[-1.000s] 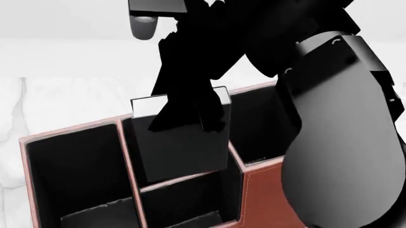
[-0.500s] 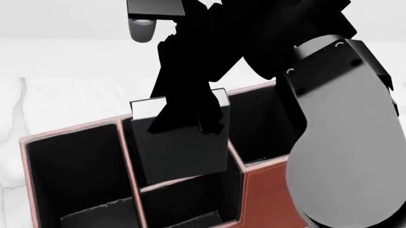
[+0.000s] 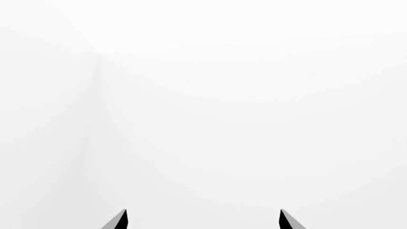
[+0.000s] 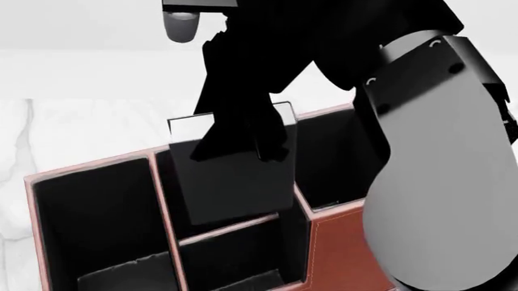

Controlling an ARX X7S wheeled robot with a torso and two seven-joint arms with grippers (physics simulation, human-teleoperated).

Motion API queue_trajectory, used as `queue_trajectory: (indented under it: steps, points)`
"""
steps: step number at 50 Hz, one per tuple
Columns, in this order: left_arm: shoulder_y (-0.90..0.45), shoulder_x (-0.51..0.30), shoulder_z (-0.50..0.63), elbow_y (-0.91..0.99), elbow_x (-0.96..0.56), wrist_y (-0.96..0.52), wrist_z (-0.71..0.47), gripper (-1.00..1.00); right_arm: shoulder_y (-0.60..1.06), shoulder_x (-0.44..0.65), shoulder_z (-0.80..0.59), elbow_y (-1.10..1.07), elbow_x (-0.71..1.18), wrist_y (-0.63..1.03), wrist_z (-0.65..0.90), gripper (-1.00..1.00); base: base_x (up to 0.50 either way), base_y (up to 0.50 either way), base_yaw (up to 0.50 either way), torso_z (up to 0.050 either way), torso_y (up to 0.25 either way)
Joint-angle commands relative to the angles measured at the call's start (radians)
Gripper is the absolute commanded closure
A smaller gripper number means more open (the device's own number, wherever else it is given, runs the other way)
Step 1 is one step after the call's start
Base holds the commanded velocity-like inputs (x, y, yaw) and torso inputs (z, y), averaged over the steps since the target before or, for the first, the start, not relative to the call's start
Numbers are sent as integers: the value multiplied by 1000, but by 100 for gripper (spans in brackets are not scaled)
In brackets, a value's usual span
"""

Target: Pick up the book and place it in the front compartment of the caddy.

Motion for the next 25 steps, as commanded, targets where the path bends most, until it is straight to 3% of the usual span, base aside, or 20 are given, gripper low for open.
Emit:
queue_trajectory:
  steps: [1, 7, 10, 15, 17, 25]
  points:
    - [-4, 11, -8, 5, 10, -5, 13, -100, 53, -9, 13, 8, 8, -34, 0, 100, 0, 0, 0, 0, 0]
    - [-8, 14, -2, 2, 10, -3, 13, -100, 80, -9, 32, 8, -7, -47, 0, 100, 0, 0, 0, 0, 2]
    - [-5, 14, 2, 2, 13, -1, 15, -100, 85, -9, 112, 9, -77, -43, 0, 100, 0, 0, 0, 0, 0]
    - [1, 11, -2, 3, 12, 2, 15, -100, 73, -7, 313, 9, -262, -34, 0, 100, 0, 0, 0, 2, 2]
    - [4, 11, -2, 2, 15, 4, 15, -100, 54, -3, 500, 9, -446, -47, 4, 100, 0, 0, 0, 0, 0]
    - [7, 9, -1, 3, 17, 7, 14, -100, 11, -5, 761, 9, -702, -84, 0, 100, 0, 0, 0, 0, 0]
